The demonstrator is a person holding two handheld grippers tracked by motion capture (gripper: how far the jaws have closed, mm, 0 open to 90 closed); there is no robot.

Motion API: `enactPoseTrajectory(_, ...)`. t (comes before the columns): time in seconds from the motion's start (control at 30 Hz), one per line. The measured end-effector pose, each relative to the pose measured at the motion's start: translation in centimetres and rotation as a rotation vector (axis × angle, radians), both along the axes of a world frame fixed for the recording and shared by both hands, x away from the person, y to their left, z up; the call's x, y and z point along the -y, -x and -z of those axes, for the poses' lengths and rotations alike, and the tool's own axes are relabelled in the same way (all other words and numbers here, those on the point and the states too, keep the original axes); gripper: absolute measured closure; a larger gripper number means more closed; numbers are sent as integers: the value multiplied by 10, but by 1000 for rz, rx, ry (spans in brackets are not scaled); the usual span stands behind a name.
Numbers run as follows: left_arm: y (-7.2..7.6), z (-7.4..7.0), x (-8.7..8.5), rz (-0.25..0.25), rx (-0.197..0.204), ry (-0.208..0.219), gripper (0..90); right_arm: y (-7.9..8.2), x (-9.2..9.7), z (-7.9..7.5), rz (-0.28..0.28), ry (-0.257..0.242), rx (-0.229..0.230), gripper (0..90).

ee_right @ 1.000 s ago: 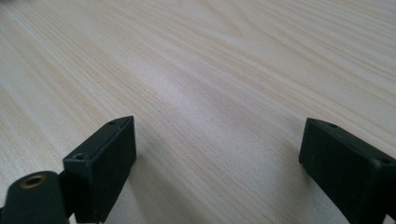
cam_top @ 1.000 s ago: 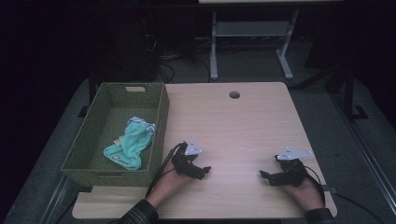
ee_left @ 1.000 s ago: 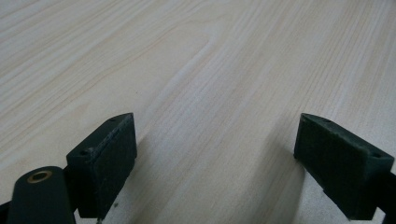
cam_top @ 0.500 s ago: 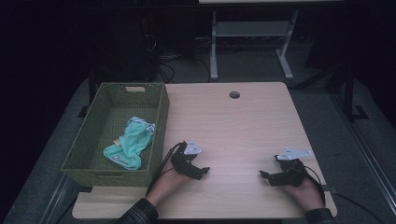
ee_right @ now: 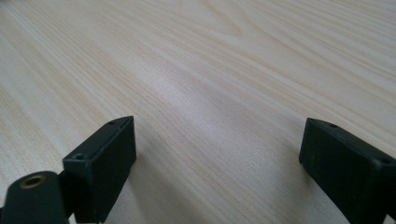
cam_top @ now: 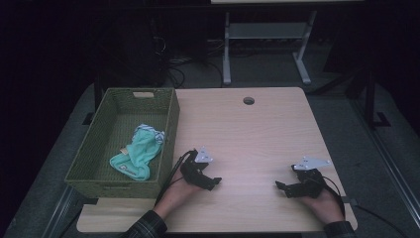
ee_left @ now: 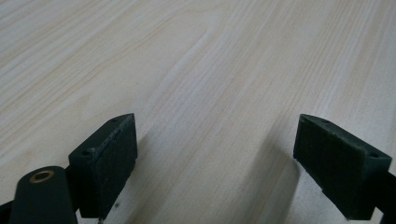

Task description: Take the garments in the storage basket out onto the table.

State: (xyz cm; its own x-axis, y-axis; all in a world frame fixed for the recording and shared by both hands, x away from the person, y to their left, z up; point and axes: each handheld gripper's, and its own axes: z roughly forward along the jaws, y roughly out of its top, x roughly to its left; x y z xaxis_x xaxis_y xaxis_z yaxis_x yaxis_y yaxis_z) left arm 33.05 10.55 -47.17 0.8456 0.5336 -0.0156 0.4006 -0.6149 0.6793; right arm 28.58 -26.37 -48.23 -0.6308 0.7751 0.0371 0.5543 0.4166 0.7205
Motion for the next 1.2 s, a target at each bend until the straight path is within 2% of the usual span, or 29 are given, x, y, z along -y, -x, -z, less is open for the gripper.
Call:
enactPoseTrajectory(0.43,1,-8,0,-2,-7,5,132,0,0,0,-2,1,-2,106)
enactPoseTrajectory(0.57,1,-10,0,-2,-12,-13,135,0,0,0,-3,1,-2,106)
enactPoseTrajectory(0.77,2,-13,0,-1,-9,-2,136,0,0,0,-3,2,-2,107)
enactPoseTrajectory(0.87,1,-15,0,2,-13,-15,136,0,0,0,-3,1,-2,106)
enactPoseTrajectory(1.2,0,-23,-1,-4,-12,4,136,0,0,0,-3,2,-2,107)
